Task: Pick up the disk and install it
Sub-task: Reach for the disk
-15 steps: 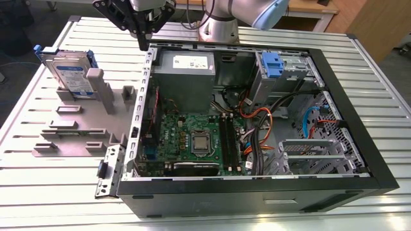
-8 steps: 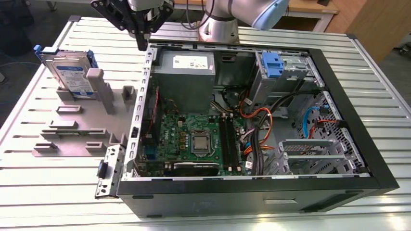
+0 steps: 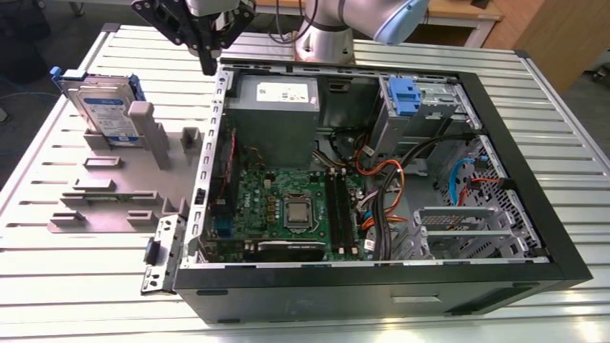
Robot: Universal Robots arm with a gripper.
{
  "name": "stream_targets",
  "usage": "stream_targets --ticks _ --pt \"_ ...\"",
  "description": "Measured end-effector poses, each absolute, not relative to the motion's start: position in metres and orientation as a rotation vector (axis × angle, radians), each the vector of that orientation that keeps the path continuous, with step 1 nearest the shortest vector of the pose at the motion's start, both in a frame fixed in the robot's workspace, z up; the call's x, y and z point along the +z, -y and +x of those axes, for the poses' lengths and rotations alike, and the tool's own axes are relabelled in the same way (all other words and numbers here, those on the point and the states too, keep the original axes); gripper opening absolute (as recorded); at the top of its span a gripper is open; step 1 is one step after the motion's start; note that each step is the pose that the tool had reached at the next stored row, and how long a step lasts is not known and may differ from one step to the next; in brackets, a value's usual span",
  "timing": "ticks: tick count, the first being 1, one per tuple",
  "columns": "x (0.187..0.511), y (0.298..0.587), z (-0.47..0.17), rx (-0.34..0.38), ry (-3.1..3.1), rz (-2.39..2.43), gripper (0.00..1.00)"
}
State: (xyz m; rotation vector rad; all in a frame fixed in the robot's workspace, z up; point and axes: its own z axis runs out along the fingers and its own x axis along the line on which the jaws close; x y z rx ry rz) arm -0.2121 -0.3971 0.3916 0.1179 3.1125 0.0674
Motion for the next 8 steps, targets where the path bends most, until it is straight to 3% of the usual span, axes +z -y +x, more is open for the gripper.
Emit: stream_targets --ticks 8 --pt "0.3915 0.3971 -0.2149 0.068 -3.112 0.118 0.11"
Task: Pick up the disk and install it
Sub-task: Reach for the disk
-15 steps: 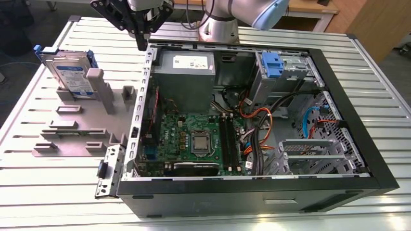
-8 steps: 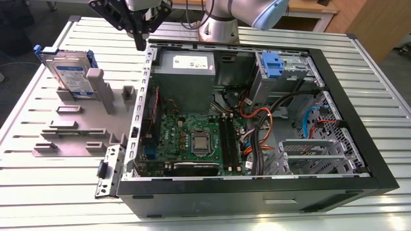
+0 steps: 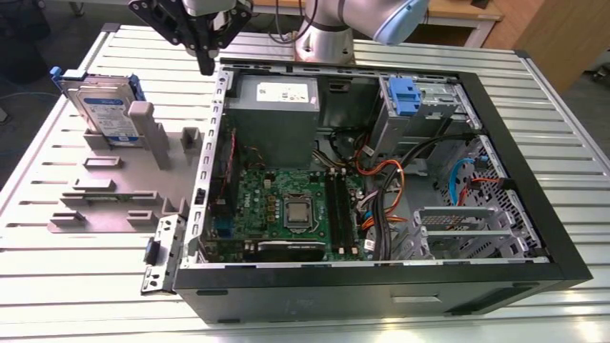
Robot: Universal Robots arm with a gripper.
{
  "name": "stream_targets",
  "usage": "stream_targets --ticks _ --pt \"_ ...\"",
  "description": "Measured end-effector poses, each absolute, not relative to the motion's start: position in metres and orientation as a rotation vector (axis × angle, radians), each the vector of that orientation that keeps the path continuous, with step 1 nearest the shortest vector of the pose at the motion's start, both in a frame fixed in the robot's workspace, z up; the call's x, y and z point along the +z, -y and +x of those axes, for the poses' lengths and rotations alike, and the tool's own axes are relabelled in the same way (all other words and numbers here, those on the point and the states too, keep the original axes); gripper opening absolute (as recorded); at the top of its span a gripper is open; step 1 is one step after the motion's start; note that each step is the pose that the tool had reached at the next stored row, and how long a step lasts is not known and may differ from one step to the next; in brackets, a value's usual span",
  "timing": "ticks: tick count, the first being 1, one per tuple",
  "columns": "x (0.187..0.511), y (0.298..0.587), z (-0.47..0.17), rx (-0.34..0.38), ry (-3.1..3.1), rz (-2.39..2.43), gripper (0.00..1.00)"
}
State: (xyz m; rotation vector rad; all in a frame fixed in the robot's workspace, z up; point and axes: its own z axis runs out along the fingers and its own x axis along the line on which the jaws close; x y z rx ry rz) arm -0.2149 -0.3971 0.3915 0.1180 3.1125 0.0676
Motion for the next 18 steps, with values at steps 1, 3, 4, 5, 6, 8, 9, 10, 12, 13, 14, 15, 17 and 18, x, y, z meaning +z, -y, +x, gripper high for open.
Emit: stream_targets --ticks 1,3,4,5,6,8,9,10,12,13,14,15,17,18 --pt "0.3915 0.3971 -0.2153 0.068 -3.113 0.118 0.11" --pt "0.3915 0.3971 -0.2159 0.068 -3.112 0.118 0.11" --pt "0.3915 0.3971 -0.2162 0.067 -3.113 0.118 0.11" --pt "0.3915 0.3971 -0.2165 0.068 -3.112 0.118 0.11" --pt "0.3915 0.3971 -0.2168 0.068 -3.112 0.118 0.11" --pt "0.3915 0.3971 -0.2174 0.068 -3.113 0.118 0.11" --pt "0.3915 0.3971 -0.2177 0.068 -3.113 0.118 0.11" --pt "0.3915 0.3972 -0.2180 0.068 -3.112 0.118 0.11" --pt "0.3915 0.3971 -0.2186 0.068 -3.112 0.118 0.11" --pt "0.3915 0.3972 -0.2189 0.068 -3.112 0.118 0.11" --pt "0.3915 0.3971 -0.2192 0.068 -3.113 0.118 0.11" --pt "0.3915 0.3971 -0.2195 0.067 -3.112 0.118 0.11" --pt "0.3915 0.3971 -0.2201 0.068 -3.112 0.118 0.11" --pt "0.3915 0.3971 -0.2204 0.068 -3.112 0.118 0.11"
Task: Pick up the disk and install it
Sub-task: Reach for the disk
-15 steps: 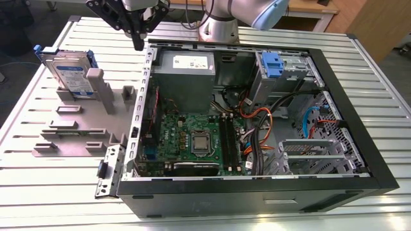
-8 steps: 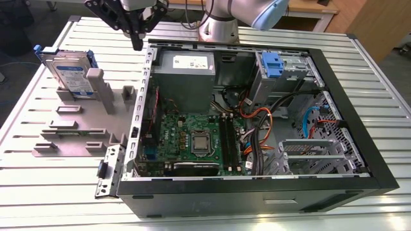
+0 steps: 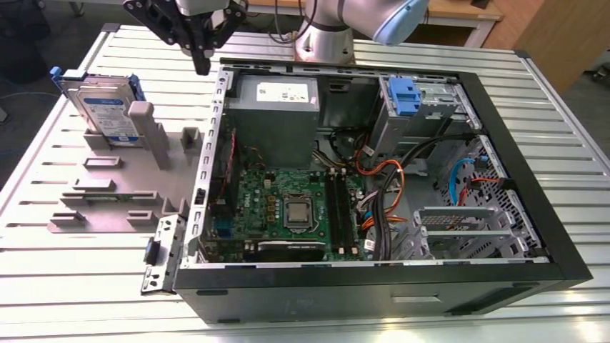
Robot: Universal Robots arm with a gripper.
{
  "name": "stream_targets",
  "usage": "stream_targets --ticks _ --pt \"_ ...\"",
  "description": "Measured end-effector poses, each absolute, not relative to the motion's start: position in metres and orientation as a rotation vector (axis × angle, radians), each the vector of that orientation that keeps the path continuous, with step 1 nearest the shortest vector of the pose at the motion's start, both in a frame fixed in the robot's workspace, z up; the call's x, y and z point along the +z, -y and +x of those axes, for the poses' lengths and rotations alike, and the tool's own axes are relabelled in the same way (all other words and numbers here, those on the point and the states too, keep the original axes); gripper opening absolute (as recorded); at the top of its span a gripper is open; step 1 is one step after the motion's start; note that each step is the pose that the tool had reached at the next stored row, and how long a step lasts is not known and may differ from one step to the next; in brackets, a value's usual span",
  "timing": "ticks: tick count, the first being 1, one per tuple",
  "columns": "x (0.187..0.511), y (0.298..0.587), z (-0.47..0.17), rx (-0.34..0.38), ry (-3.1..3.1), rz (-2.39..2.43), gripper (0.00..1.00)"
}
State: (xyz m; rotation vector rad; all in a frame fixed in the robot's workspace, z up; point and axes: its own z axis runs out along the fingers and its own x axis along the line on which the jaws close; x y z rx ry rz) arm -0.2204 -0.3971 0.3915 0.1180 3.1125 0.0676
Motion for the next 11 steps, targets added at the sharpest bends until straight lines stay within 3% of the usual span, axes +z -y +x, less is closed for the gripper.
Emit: stream_targets --ticks 11 --pt "0.3914 0.3971 -0.2239 0.068 -3.112 0.118 0.11"
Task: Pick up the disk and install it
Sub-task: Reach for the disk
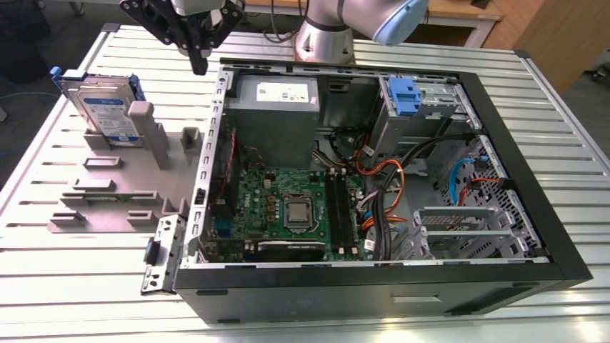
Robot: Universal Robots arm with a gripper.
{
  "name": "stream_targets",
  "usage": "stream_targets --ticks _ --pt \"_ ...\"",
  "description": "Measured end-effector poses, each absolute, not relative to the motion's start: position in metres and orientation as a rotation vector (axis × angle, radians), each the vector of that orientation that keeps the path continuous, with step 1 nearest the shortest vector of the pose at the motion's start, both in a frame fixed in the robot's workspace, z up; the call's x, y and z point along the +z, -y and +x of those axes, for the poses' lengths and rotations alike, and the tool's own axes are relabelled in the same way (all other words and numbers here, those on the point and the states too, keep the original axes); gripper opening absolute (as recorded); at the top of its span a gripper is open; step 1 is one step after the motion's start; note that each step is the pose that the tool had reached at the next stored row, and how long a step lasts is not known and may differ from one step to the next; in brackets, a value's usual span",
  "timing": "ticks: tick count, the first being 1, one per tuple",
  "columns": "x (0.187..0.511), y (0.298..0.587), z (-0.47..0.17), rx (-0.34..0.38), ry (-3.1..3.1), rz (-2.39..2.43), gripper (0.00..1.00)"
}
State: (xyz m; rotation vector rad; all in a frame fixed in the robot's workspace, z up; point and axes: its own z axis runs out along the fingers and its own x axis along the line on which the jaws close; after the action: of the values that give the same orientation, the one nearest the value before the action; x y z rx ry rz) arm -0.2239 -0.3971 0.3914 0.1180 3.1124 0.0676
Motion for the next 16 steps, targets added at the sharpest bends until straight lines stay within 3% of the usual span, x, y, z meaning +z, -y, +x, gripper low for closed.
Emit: stream_targets --ticks 16 --pt "0.3914 0.3971 -0.2289 0.068 -3.112 0.118 0.11"
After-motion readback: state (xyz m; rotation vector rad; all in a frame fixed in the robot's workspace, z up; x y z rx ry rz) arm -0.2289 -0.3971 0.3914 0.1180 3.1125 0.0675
